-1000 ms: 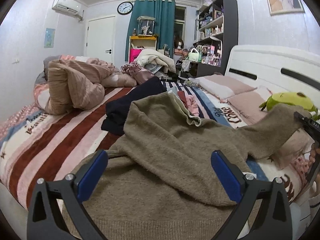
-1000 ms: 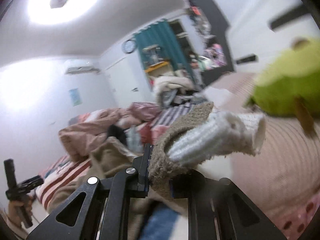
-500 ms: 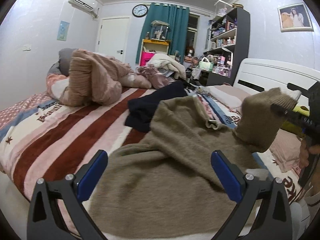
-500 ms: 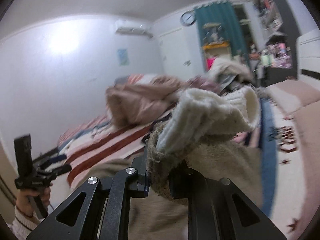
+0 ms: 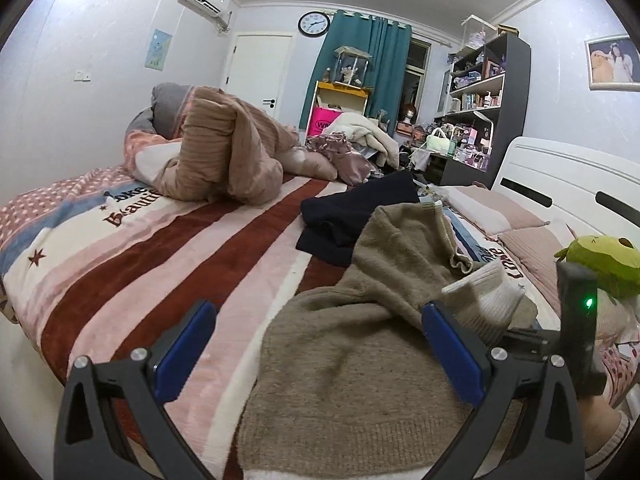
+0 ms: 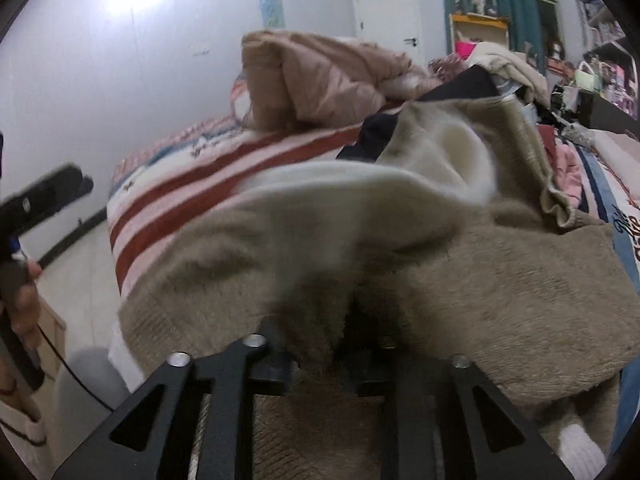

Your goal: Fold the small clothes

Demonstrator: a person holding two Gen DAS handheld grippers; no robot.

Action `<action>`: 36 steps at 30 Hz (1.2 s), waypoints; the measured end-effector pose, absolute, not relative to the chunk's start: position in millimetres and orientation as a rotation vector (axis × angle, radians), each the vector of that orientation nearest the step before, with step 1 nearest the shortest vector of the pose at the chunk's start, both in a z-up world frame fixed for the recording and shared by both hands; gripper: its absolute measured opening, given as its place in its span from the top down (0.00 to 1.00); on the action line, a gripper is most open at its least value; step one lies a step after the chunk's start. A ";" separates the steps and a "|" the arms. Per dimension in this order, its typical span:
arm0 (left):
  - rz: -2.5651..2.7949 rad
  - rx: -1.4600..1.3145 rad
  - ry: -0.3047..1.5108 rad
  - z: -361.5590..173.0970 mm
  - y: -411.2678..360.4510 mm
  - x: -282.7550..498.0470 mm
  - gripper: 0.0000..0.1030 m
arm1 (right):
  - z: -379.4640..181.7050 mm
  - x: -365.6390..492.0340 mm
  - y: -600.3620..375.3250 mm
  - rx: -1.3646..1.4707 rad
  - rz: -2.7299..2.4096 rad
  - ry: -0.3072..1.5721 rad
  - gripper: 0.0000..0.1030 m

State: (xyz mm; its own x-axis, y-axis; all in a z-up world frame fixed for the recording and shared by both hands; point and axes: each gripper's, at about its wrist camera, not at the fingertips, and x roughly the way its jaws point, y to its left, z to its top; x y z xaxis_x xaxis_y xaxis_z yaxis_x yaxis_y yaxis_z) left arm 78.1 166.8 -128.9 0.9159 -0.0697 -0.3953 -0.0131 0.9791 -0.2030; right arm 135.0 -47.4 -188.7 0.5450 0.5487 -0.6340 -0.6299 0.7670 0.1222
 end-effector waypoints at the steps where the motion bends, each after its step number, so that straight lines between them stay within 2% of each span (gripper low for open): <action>1: -0.029 -0.205 0.413 -129.6 167.7 78.4 0.01 | -188.7 132.3 -47.2 -0.122 0.714 0.712 0.66; 3: -0.033 -0.206 0.419 -131.4 168.6 81.0 0.01 | -189.0 130.0 -43.6 -0.126 0.753 0.726 0.56; 16: -0.072 -0.168 0.487 -146.4 154.2 91.6 0.01 | -169.2 94.3 -62.8 -0.119 0.832 0.729 0.52; 17: -0.077 -0.160 0.497 -147.3 153.9 92.1 0.01 | -167.4 89.2 -76.1 -0.102 0.835 0.729 0.51; 19: -0.077 -0.157 0.510 -149.3 154.9 93.0 0.01 | -165.3 82.1 -94.9 -0.090 0.834 0.723 0.39; 20: -0.074 -0.159 0.518 -150.0 155.2 94.2 0.01 | -165.1 78.0 -102.6 -0.091 0.831 0.722 0.37; 27: -0.081 -0.194 0.527 -146.8 144.8 99.7 0.01 | -161.0 81.8 -132.8 0.043 0.779 0.715 0.36; 33: -0.054 -0.175 0.560 -153.1 163.0 98.1 0.01 | -164.1 74.9 -189.1 0.023 0.604 0.704 0.36; 36: -0.083 -0.194 0.594 -162.7 168.6 106.1 0.01 | -176.1 70.2 -225.7 0.058 0.499 0.726 0.31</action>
